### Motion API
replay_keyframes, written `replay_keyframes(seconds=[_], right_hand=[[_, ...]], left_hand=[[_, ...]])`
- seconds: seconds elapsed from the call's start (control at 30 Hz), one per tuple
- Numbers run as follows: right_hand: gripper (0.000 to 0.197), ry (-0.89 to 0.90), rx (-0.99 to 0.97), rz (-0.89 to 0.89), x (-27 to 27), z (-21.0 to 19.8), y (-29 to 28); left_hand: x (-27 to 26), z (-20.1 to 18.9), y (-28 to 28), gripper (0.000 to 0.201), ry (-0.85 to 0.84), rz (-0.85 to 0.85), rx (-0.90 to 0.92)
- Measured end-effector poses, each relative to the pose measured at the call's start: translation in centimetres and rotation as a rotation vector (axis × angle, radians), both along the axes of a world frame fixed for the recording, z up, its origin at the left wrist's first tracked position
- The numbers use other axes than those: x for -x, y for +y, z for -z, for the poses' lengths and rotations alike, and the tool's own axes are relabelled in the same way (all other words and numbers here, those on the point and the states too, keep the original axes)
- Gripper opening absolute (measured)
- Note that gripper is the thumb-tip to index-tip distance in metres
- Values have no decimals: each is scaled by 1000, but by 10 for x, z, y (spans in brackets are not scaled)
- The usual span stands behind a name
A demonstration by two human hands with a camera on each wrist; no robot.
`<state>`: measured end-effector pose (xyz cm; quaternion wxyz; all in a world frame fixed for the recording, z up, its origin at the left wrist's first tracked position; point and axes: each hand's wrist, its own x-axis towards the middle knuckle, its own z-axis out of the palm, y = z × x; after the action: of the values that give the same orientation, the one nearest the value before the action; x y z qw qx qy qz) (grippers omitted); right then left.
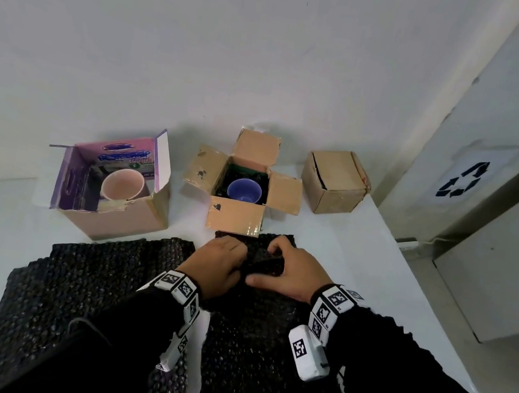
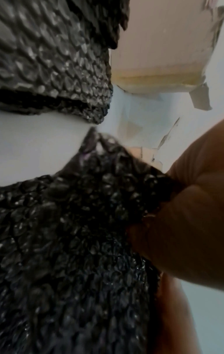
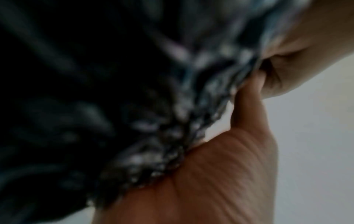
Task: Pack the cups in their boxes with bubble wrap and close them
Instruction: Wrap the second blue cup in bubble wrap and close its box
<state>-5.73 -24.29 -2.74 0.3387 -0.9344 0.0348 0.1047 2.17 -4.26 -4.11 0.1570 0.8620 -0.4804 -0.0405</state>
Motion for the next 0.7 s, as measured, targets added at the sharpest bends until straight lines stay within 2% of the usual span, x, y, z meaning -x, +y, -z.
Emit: replay_keyframes(seconds=[0.03,0.07,0.13,0.2,0.23,0.33,0.37,0.4,0.47,0.5,0.57,0.6,0.67,0.7], right_hand=[[71,85,59,-46,-3,-2,-2],[68,161,135,-98,-6,-4,-3],[41,228,247,-142,-9,-9,-3],[19,212,178,-99,-11,-14,-2],[14,202,93,-76,-12,-18,-2],[29,202,-61,-56,-19,-31,-5],[29,220,-61,-52,-24,-32,-8],[25,230,-63,-42,-29,-33,-10],[18,232,-74,-6,-38,-38,-14],[16,208,-69,5,-43,-41,-15],[14,167,-89,-13,-49,-49,-19],[12,166,-139,-47,-50,-55,-21],[23,233,-197,-148,-54,-68,-23],[20,244,-152,-184,-60,-69,-26]], left_hand=[[0,-5,0,13,40,-10,6],[0,-7,0,15,59,-26,21],[-2,-11,0,16,48,-60,73],[-2,-14,0,22,25,-102,94],[-2,-17,0,26,29,-128,80],[-9,-26,5,33,-56,-161,38],[-12,-28,8,40,-88,-148,14],[-15,-31,11,56,-104,-126,-45],[-20,-36,13,81,-146,-67,-227],[-22,-38,12,79,-164,-52,-283],[-29,-41,9,63,-157,-62,-264],[-32,-43,7,50,-192,-50,-238],[-41,-45,6,17,-240,-55,-210],[-45,-44,4,13,-258,-55,-178]])
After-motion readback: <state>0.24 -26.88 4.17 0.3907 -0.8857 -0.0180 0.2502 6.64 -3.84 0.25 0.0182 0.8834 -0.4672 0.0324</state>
